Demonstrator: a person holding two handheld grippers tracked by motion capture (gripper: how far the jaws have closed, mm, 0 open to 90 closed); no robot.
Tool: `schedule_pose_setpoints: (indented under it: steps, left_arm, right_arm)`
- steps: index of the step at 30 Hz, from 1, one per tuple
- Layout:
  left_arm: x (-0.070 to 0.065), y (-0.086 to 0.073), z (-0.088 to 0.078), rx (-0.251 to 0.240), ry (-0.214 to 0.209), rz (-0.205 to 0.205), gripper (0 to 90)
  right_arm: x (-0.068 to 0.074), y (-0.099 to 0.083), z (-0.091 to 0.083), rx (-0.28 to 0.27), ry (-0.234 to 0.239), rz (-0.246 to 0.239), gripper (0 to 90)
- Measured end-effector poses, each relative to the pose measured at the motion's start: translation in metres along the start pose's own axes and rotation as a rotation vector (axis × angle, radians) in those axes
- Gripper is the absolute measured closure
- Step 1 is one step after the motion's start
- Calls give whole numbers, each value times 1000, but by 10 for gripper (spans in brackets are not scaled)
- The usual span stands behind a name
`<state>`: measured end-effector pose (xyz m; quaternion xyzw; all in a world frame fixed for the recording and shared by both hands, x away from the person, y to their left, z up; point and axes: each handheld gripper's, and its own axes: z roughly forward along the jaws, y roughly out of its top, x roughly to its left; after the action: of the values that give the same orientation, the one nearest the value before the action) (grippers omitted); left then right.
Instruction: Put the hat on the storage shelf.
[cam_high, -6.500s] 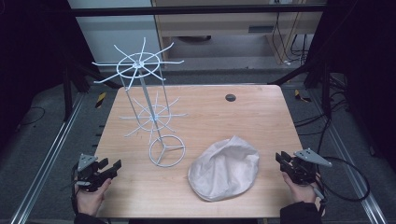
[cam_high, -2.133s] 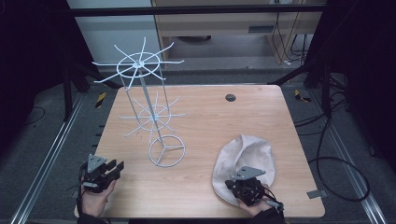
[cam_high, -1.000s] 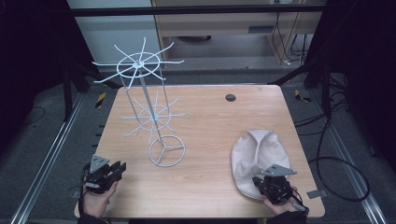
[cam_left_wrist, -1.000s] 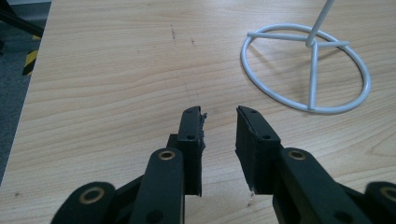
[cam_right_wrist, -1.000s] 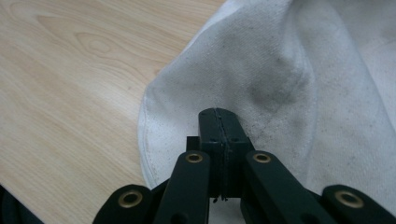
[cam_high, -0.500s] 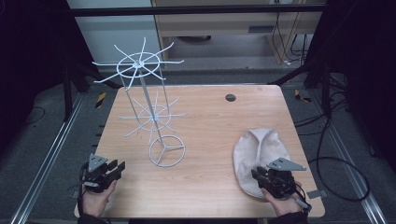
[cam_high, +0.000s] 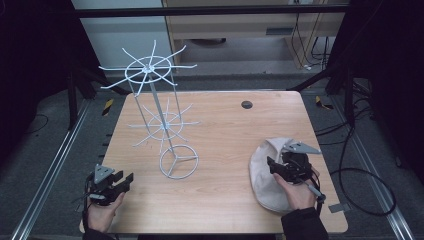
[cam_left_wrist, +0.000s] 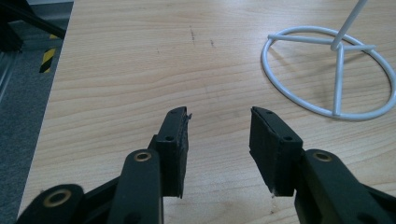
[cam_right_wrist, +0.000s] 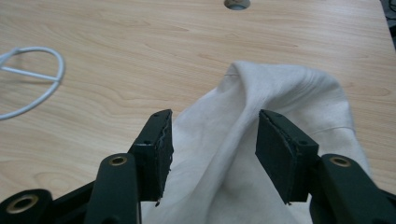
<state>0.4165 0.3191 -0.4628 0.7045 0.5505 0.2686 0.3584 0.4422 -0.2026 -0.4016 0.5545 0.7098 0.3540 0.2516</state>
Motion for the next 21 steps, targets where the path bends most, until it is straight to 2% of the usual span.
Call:
schedule_pose_setpoints:
  steps: [3,6,9,11,18,21]
  left_arm:
    - [0,0,1,2,1,-2,564]
    - [1,0,1,5,1,-2,563]
    - [1,0,2,6,1,-2,562]
    - [1,0,2,9,1,-1,562]
    - [1,0,3,14,0,0,562]
    - [1,0,3,14,-1,-3,563]
  right_arm:
    - [-3,4,4,10,-20,11,461]
    - [-10,9,13,49,-43,29,480]
    - [-10,9,17,71,-42,36,494]
    - [-11,6,25,106,-41,35,522]
    - [-11,4,35,159,-48,44,643]
    - [-9,4,41,190,-55,42,759]
